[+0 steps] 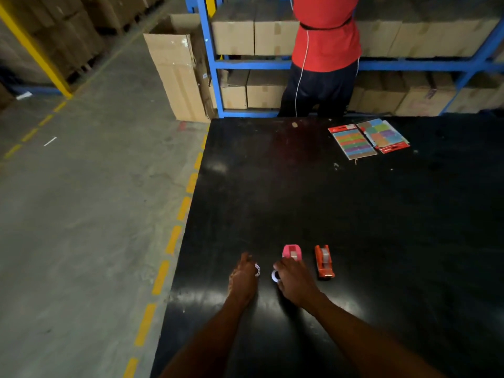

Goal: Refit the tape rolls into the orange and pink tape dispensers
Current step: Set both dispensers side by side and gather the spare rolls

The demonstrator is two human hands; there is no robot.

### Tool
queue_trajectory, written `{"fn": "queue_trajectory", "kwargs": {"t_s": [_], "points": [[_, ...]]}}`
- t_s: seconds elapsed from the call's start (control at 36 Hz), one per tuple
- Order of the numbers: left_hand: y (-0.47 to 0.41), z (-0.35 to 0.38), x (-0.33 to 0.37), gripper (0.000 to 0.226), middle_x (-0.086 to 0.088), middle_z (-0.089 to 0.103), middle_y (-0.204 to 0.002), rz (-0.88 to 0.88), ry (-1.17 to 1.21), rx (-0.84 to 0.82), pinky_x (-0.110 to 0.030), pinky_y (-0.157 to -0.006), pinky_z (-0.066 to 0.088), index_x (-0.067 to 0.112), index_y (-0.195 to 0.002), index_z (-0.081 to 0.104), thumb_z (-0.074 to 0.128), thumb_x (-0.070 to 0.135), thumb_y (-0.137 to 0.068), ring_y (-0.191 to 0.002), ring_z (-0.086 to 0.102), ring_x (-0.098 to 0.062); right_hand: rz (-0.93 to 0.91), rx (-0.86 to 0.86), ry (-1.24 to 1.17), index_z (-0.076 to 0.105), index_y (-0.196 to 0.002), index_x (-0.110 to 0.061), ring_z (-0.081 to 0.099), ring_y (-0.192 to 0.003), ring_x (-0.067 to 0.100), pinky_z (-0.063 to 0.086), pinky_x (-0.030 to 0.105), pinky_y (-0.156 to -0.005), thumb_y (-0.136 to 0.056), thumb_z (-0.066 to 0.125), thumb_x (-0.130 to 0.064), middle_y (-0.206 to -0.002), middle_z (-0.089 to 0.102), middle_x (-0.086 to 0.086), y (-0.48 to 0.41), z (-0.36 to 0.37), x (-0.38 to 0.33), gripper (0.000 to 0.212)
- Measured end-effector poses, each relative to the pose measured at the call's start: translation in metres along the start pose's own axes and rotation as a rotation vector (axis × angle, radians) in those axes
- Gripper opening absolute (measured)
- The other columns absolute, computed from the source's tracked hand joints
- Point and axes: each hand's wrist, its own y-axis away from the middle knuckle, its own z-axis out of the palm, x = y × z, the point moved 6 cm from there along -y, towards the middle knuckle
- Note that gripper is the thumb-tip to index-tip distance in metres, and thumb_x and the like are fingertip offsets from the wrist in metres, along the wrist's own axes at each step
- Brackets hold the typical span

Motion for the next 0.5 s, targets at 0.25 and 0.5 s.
{"fn": "queue_trajectory", "kwargs": {"t_s": [0.25,0.5], "points": [[-0.023,0.022,-0.011,0.038,-0.008,0.056,-0.13,-0.105,-0.126,-0.132,-0.038,-0.095,0.049,0.025,-0.127,0.051,0.053,0.012,-0.091,-0.119,0.058,-0.026,0.085,-0.085,0.314,0.06,-0.123,-0.015,0.044,-0.127,0.033,0.022,0.057,-0.11,-0.088,0.057,-0.018,-0.132,0.056,0.009,-0.033,0.008,-0.019,0.035],[-0.028,0.021,-0.014,0.049,-0.001,0.05,-0.137,-0.059,-0.076,-0.028,-0.037,-0.097,0.048,0.025,-0.128,0.05,0.055,0.005,-0.084,-0.125,0.051,-0.024,0.143,-0.071,0.32,0.071,-0.1,-0.021,0.059,-0.108,0.028,0.042,0.052,-0.095,-0.073,0.077,-0.026,-0.106,0.07,0.004,-0.04,0.015,-0.019,0.027]]}}
